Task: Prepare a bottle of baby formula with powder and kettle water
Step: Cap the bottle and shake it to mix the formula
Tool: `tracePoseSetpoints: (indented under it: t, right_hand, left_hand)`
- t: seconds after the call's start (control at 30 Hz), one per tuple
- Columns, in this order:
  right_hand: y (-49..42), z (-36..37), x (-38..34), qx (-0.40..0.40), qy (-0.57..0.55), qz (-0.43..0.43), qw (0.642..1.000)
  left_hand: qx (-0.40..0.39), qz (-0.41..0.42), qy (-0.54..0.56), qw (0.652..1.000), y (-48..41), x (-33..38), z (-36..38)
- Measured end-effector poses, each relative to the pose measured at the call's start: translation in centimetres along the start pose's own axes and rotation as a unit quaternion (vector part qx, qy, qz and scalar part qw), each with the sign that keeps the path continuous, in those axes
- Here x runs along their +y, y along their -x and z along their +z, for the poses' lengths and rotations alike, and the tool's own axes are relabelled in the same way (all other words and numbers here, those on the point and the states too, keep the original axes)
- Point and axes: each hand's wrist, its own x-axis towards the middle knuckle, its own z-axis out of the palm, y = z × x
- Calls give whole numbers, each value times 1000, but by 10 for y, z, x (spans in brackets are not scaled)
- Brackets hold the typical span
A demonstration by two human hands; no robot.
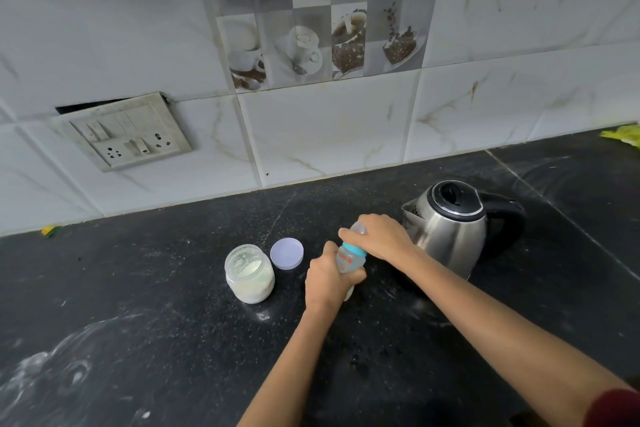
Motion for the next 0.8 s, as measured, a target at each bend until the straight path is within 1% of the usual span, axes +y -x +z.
tracePoseSetpoints:
  t: [0.07, 0.1, 0.13, 0.2, 0.23, 0.27, 0.33, 0.4, 0.43, 0.47, 0.6, 0.67, 0.73, 0.77, 0.8]
  right_hand:
    - [2, 1, -4, -13, 16, 43, 999]
    - [2, -2, -3, -45, 11, 52, 998]
    - [3, -6, -2, -94, -2, 53, 994]
    - [4, -20, 3, -205, -56, 47, 976]
    - [3, -26, 8, -244, -89, 32, 965]
    - [3, -32, 13, -262, -125, 6, 957]
    - [3, -37, 25, -251, -238, -52, 937]
    - [8, -36, 34, -210, -402, -66, 889]
    - [12, -32, 37, -196, -463, -64, 862]
    - [18, -28, 39, -188, -499, -60, 844]
    - [40, 8, 35, -194, -523, -23, 829]
    - [46, 24, 28, -205, -549, 5, 810]
    - [47, 33, 23, -199, -567, 15, 799]
    - [45, 34, 22, -185, -576, 18, 796]
    - [44, 35, 21, -167, -590, 23, 789]
  left_hand:
    - [4, -4, -43, 999, 3, 2, -1]
    - [0, -5, -55, 998, 5, 3, -2]
    - [-8, -6, -61, 998, 7, 3, -3]
    - [-28, -12, -48, 998, 11, 2, -6]
    - [-35, -16, -31, 999, 12, 1, -7]
    - [-38, -19, -10, 999, 13, 1, -7]
    - [-42, -27, 33, 998, 15, 0, -8]
    - [-47, -44, 70, 995, 16, -1, -9]
    - [-49, -56, 82, 994, 16, -2, -10]
    - [-49, -67, 90, 993, 17, -3, -11]
    - [-23, -89, 89, 992, 18, -6, -10]
    - [-19, -89, 70, 993, 18, -5, -11]
    - [-29, -73, 50, 996, 17, -5, -15]
    - [-28, -65, 63, 995, 18, -7, -18]
    - [-21, -63, 100, 993, 20, -10, -21]
